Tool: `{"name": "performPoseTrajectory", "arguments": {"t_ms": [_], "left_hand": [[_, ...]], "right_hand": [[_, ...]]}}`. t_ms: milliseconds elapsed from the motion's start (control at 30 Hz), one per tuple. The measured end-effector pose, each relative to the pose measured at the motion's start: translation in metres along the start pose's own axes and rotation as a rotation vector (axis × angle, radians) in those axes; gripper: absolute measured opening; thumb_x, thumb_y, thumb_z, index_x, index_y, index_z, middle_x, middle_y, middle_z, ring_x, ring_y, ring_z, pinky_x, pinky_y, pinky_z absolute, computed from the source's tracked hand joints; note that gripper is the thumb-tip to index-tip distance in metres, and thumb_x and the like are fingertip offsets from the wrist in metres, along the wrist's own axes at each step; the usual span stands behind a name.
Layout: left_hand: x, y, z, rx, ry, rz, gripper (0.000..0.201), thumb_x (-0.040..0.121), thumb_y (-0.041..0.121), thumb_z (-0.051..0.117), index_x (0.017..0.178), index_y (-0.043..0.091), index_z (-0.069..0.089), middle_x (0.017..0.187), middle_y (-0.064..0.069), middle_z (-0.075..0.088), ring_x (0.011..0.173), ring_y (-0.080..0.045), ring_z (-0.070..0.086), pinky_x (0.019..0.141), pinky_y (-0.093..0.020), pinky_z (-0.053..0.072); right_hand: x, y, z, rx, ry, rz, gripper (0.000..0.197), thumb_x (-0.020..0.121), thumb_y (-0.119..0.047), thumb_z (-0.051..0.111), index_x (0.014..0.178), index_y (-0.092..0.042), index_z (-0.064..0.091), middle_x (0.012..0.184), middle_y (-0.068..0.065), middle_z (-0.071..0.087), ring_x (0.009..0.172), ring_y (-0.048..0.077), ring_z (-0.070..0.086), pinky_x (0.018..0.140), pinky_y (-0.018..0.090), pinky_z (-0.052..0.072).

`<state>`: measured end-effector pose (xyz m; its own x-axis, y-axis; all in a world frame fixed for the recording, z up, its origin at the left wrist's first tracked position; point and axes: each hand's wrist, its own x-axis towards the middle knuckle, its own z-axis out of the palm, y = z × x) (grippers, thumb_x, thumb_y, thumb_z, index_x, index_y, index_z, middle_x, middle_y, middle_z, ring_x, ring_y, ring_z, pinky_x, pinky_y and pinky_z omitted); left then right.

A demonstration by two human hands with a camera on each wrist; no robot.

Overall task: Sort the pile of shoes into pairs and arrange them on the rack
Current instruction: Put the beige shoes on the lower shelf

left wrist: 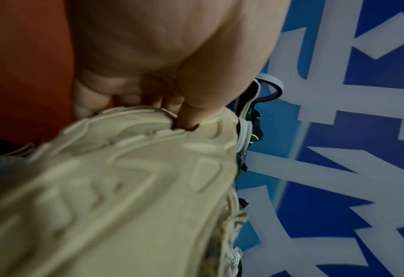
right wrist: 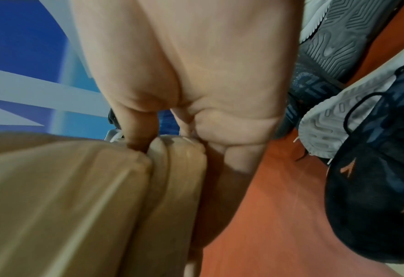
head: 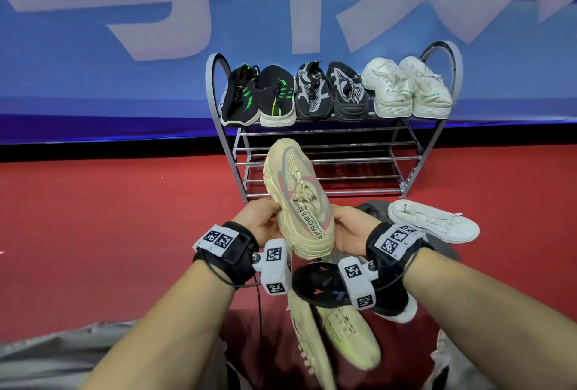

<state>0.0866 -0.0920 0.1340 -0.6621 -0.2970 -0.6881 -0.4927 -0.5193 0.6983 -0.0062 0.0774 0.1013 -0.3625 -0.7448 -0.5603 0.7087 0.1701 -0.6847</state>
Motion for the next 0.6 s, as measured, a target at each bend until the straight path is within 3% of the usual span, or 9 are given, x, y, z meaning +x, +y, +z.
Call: {"name": "performPoseTrajectory", "arguments": {"t_ms": [33,100,167,233,300,367,400,467,600], "left_hand": [[-0.001,0.004,0.002,0.035,0.016,0.013,0.024,0.096,0.000,0.043,0.085,0.009,0.062,0.066,-0.006,0.062,0.060,-0.020,0.058,0.057,-0.039,0.057],[-0.005,0.009,0.007,0.080,0.020,0.066,0.026,0.097,-0.001,0.041,0.085,0.013,0.060,0.061,-0.002,0.061,0.066,-0.019,0.056,0.062,-0.042,0.058],[-0.009,0.011,0.008,0.093,0.028,0.118,0.026,0.097,0.000,0.040,0.090,0.014,0.061,0.061,0.000,0.065,0.065,-0.020,0.061,0.067,-0.046,0.059],[-0.009,0.012,0.006,0.064,0.010,0.126,0.023,0.095,0.004,0.040,0.097,0.009,0.062,0.083,-0.005,0.070,0.070,-0.024,0.067,0.068,-0.048,0.059],[-0.010,0.012,0.007,0.011,-0.010,0.112,0.017,0.092,0.012,0.042,0.093,0.008,0.059,0.095,-0.009,0.067,0.076,-0.028,0.067,0.067,-0.049,0.059],[-0.012,0.010,0.011,-0.012,-0.050,0.090,0.016,0.091,0.024,0.049,0.087,0.011,0.057,0.088,-0.008,0.065,0.077,-0.027,0.065,0.072,-0.052,0.059],[-0.012,0.008,0.013,0.007,-0.071,0.081,0.020,0.091,0.030,0.053,0.089,0.011,0.059,0.088,-0.007,0.065,0.080,-0.026,0.065,0.079,-0.055,0.058],[-0.012,0.004,0.017,0.051,-0.096,0.061,0.026,0.090,0.037,0.061,0.099,0.013,0.065,0.094,-0.007,0.067,0.089,-0.027,0.065,0.087,-0.059,0.054],[-0.002,0.000,0.011,0.016,-0.176,-0.048,0.043,0.087,0.042,0.065,0.120,0.014,0.065,0.106,-0.008,0.070,0.092,-0.028,0.067,0.076,-0.049,0.060]], "right_hand": [[0.000,0.000,0.000,0.023,0.004,-0.004,0.038,0.099,-0.022,0.047,0.131,-0.004,0.056,0.117,0.015,0.068,0.104,0.030,0.065,0.109,0.051,0.040],[0.000,-0.002,-0.001,0.062,-0.002,-0.004,0.032,0.100,-0.020,0.043,0.120,-0.004,0.063,0.111,0.013,0.070,0.098,0.027,0.069,0.100,0.045,0.049],[0.000,-0.005,0.000,0.076,0.022,-0.010,0.032,0.100,-0.018,0.042,0.120,-0.004,0.064,0.116,0.014,0.069,0.101,0.028,0.067,0.102,0.045,0.047],[0.003,-0.008,0.000,0.058,0.073,-0.023,0.038,0.099,-0.018,0.044,0.130,-0.003,0.057,0.132,0.018,0.059,0.116,0.032,0.057,0.114,0.045,0.033],[0.007,-0.010,0.001,0.056,0.138,-0.038,0.041,0.099,-0.018,0.044,0.135,-0.002,0.053,0.138,0.018,0.055,0.126,0.034,0.052,0.115,0.044,0.032],[0.010,-0.010,0.003,0.056,0.181,-0.068,0.038,0.100,-0.016,0.044,0.133,-0.002,0.055,0.129,0.017,0.062,0.116,0.033,0.061,0.102,0.045,0.049],[0.011,-0.009,0.004,0.050,0.195,-0.087,0.035,0.100,-0.016,0.045,0.130,-0.003,0.057,0.118,0.016,0.067,0.102,0.030,0.068,0.086,0.041,0.058],[0.015,-0.007,0.007,0.027,0.233,-0.109,0.030,0.098,-0.017,0.050,0.124,-0.005,0.061,0.103,0.013,0.071,0.081,0.024,0.071,0.063,0.033,0.059],[0.025,-0.005,0.007,-0.069,0.298,-0.181,0.028,0.095,-0.016,0.059,0.120,-0.006,0.064,0.111,0.018,0.071,0.089,0.030,0.071,0.067,0.038,0.059]]}}
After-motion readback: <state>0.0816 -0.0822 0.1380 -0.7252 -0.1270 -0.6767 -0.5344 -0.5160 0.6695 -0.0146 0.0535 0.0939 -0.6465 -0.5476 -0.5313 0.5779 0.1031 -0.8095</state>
